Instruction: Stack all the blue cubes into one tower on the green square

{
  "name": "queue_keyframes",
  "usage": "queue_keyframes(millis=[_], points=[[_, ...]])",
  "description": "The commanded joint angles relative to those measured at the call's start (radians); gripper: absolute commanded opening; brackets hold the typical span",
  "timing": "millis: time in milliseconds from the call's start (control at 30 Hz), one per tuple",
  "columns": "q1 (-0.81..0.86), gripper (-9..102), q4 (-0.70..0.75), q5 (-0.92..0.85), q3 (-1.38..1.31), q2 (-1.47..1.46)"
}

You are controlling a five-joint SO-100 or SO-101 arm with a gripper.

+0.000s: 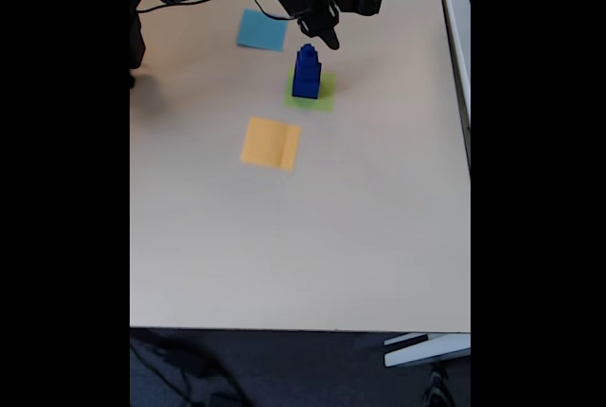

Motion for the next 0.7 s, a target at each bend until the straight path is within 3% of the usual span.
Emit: queue_keyframes(millis=[0,133,667], points=[[0.034,0,-0.046,-0.012,0.089,0.123],[0.046,0,-0.140,-0.015,0.264,0.192],[0.052,0,-0.147,-0.011,0.365,0.245]])
